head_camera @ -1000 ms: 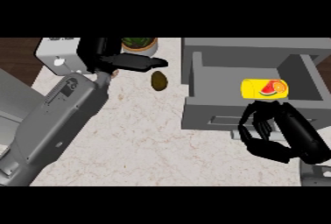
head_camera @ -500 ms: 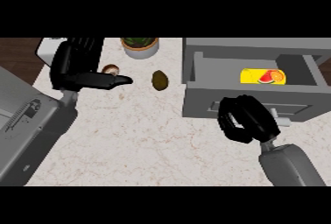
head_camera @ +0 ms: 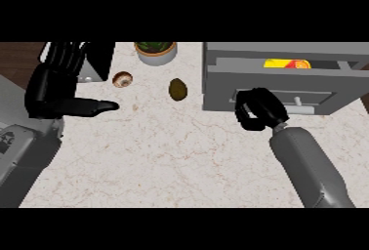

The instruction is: Pick up the cup, place it into the drawer and close the drawer

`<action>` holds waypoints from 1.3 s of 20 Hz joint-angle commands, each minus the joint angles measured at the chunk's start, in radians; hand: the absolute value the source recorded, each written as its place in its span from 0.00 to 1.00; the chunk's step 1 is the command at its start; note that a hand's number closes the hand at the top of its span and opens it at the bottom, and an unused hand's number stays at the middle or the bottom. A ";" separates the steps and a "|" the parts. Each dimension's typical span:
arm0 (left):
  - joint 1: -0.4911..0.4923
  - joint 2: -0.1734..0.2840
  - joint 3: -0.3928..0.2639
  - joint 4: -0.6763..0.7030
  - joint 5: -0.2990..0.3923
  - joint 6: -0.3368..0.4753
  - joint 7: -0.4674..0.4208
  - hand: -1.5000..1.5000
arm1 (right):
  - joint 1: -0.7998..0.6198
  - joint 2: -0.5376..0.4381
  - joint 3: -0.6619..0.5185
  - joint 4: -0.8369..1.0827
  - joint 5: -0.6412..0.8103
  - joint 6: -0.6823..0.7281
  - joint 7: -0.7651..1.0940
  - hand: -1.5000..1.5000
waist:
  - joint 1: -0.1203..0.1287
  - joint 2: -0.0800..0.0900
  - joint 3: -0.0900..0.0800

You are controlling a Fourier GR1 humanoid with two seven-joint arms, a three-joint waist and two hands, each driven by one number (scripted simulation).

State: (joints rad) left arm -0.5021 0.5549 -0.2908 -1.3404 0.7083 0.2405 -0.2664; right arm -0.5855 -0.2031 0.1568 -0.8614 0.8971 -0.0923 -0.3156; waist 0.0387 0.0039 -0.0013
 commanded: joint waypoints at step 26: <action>0.061 -0.001 0.044 -0.012 0.021 -0.163 0.002 0.00 | -0.398 -0.165 -0.271 0.583 -0.138 0.069 -0.206 1.00 | 0.078 0.049 0.006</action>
State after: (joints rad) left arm -0.4352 0.5467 -0.2586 -1.3591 0.7145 0.0920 -0.2807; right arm -0.8872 -0.2642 -0.0409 -0.3248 0.7838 0.0354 -0.6298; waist 0.0967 0.0129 -0.0050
